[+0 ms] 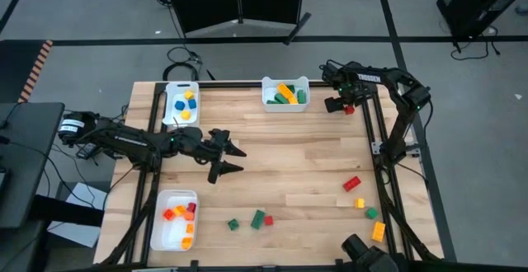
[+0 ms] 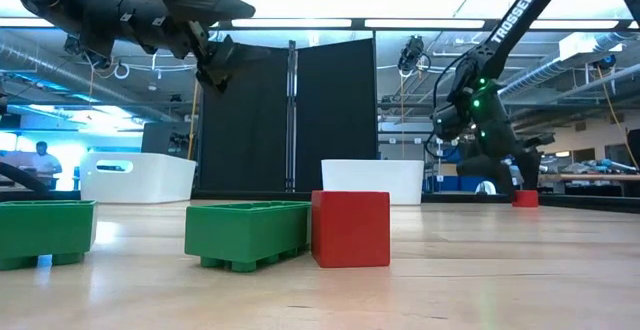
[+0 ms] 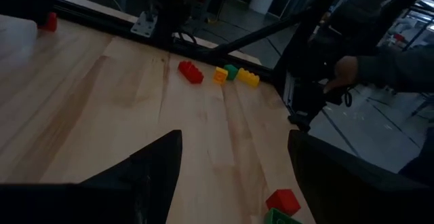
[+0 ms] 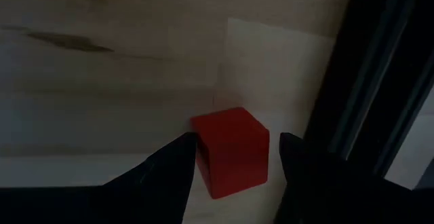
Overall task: Sort blocks by size
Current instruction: Put the red block into the top left white bin
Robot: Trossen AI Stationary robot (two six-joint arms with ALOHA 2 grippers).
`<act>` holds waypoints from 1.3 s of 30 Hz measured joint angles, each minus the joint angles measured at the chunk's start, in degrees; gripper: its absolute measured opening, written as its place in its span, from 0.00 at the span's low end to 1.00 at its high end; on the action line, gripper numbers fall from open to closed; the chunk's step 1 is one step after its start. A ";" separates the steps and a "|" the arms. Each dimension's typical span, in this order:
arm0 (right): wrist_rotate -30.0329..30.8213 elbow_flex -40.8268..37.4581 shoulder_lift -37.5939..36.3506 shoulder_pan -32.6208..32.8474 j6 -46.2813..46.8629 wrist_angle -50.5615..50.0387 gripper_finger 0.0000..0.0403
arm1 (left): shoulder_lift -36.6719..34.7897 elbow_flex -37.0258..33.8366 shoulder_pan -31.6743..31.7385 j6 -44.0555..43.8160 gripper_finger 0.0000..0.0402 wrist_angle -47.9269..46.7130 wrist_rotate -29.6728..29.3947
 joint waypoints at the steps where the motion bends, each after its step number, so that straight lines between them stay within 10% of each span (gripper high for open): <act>1: -0.02 0.00 0.12 0.00 -0.05 0.00 0.56 | 0.00 0.00 0.00 0.01 0.69 -0.02 0.57; 26: -5.37 0.24 0.76 0.86 -1.78 -2.95 0.38 | 0.02 0.00 0.00 0.19 0.69 0.73 5.47; 39: -16.09 0.26 -17.82 13.05 -0.28 -1.66 0.38 | 0.02 0.02 0.00 0.43 0.69 2.59 -4.52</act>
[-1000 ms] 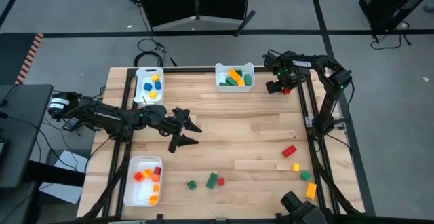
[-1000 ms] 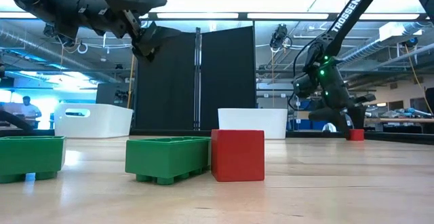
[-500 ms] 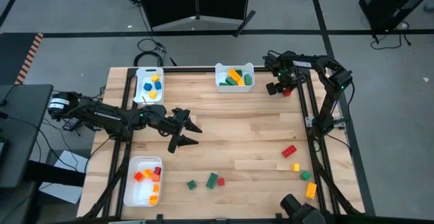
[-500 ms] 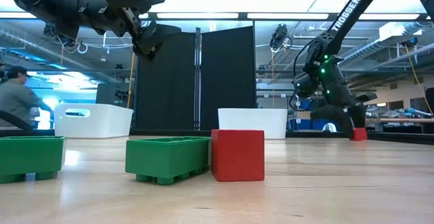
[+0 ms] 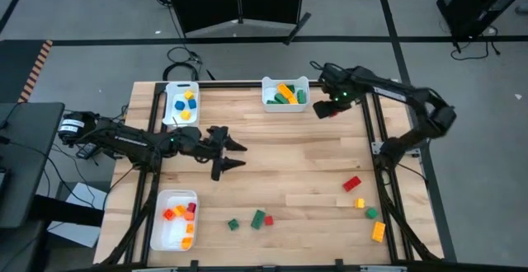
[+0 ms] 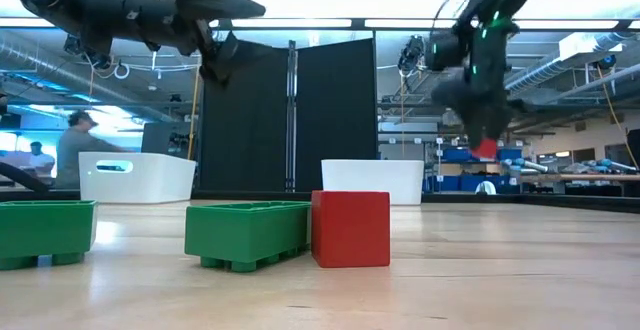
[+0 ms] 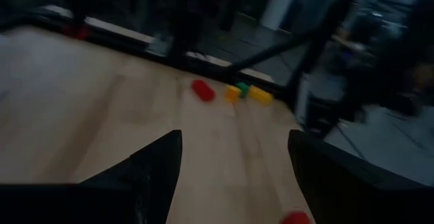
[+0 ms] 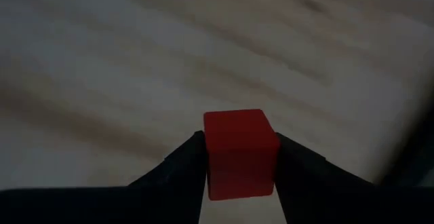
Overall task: Sort blocks by size
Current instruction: Put the red block into the top left white bin
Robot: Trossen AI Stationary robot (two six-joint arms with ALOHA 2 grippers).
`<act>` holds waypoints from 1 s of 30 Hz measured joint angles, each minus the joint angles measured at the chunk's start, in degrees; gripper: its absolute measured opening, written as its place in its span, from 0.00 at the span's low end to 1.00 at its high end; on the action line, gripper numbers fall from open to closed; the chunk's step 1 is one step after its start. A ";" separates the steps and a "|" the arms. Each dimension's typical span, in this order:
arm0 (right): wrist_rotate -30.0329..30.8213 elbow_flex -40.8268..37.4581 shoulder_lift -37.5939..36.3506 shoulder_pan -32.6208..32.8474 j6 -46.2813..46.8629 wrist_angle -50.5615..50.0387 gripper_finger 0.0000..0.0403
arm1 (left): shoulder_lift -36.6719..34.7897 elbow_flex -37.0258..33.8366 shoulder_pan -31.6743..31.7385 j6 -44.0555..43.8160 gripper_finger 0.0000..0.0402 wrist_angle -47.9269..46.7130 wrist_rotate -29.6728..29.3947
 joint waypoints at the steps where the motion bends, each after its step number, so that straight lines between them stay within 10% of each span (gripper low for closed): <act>1: -1.44 0.00 -1.83 1.55 1.03 0.48 0.39 | 0.00 0.00 0.00 0.02 0.69 -0.12 -1.70; 11: -8.87 0.00 -10.83 18.45 12.30 23.33 0.39 | 0.02 0.00 0.11 6.83 0.69 0.54 -18.56; 30: -15.57 2.89 6.25 31.76 20.62 72.87 0.39 | -7.47 4.37 0.04 31.61 0.68 -6.86 -28.63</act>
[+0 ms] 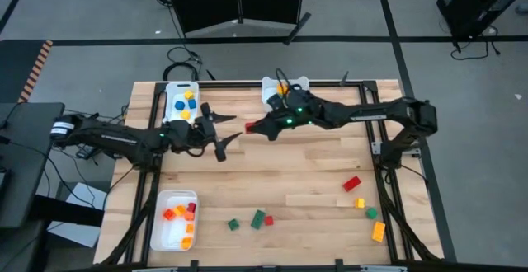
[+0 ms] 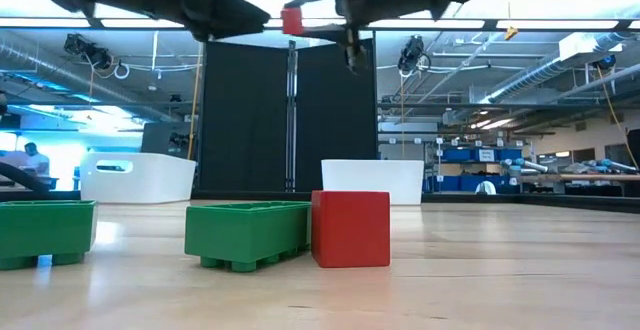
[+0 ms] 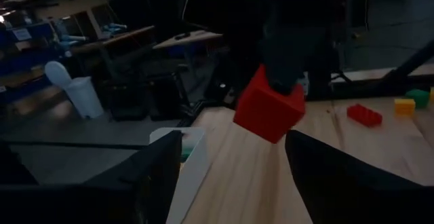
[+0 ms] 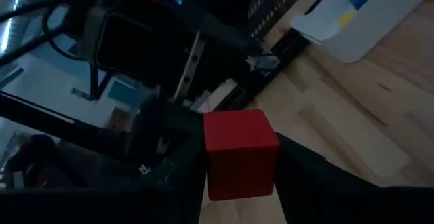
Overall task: Sort blocks by size
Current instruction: Put the red block into the top left white bin
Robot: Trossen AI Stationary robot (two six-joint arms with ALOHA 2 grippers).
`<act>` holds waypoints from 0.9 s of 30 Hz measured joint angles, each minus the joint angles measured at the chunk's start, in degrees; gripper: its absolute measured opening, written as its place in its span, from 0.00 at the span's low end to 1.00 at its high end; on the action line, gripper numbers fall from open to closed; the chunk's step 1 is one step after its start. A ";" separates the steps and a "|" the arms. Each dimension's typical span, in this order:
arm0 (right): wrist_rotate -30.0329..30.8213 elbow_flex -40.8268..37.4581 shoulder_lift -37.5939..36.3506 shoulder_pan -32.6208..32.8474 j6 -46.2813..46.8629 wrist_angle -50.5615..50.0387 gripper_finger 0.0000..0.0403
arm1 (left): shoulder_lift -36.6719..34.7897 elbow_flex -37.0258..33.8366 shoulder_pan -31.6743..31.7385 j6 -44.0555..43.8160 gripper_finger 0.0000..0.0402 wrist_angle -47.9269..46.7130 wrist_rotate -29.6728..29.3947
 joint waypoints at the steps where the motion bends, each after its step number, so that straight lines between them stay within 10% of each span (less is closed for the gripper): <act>1: -0.14 1.52 1.19 0.31 0.00 -0.34 0.39 | -1.77 0.00 -0.04 -0.02 0.67 -2.41 -0.02; 12: -2.73 21.02 13.54 1.55 -3.27 -5.19 0.39 | -15.87 -0.07 -0.08 0.17 0.61 -17.84 0.29; 27: -3.38 24.73 18.09 0.37 0.66 -4.00 0.39 | -16.68 -0.11 -0.08 3.39 0.61 -20.98 1.04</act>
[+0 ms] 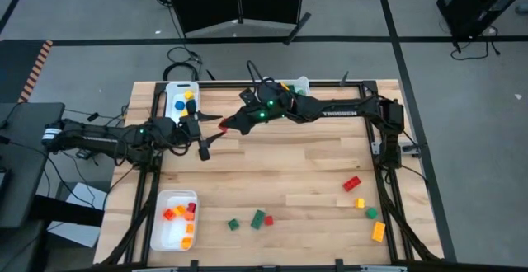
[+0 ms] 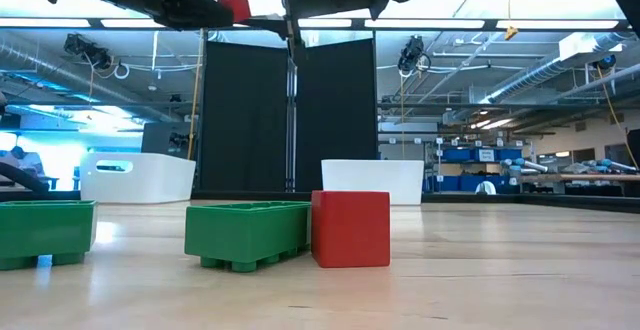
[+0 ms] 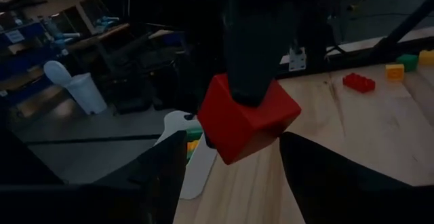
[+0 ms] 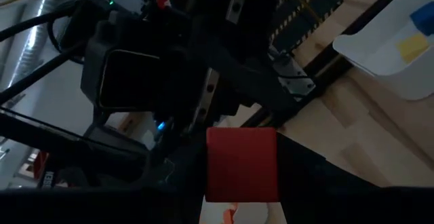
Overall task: Sort blocks by size
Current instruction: Put the red block into the top left white bin
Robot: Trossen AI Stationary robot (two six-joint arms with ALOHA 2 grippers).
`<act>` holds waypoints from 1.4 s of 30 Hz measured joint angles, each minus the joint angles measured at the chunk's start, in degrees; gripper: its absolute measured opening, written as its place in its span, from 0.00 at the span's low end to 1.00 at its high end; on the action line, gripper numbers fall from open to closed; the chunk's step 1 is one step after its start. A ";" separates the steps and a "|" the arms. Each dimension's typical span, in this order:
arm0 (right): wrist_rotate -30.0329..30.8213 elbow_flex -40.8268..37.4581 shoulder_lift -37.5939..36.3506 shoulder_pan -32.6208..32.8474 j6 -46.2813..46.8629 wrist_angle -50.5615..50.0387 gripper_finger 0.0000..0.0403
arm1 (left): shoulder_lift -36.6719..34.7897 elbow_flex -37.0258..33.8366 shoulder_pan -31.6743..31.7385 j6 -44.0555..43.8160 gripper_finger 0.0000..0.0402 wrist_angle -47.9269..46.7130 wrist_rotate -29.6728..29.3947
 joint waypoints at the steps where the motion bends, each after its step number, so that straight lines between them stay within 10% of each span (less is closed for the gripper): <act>1: -0.09 0.00 0.00 0.00 0.00 -0.06 0.39 | 0.00 0.00 0.00 0.56 0.61 0.28 0.02; 42: -2.32 -0.11 0.00 0.70 0.86 3.23 0.39 | 4.96 0.07 0.00 2.73 0.60 9.25 2.40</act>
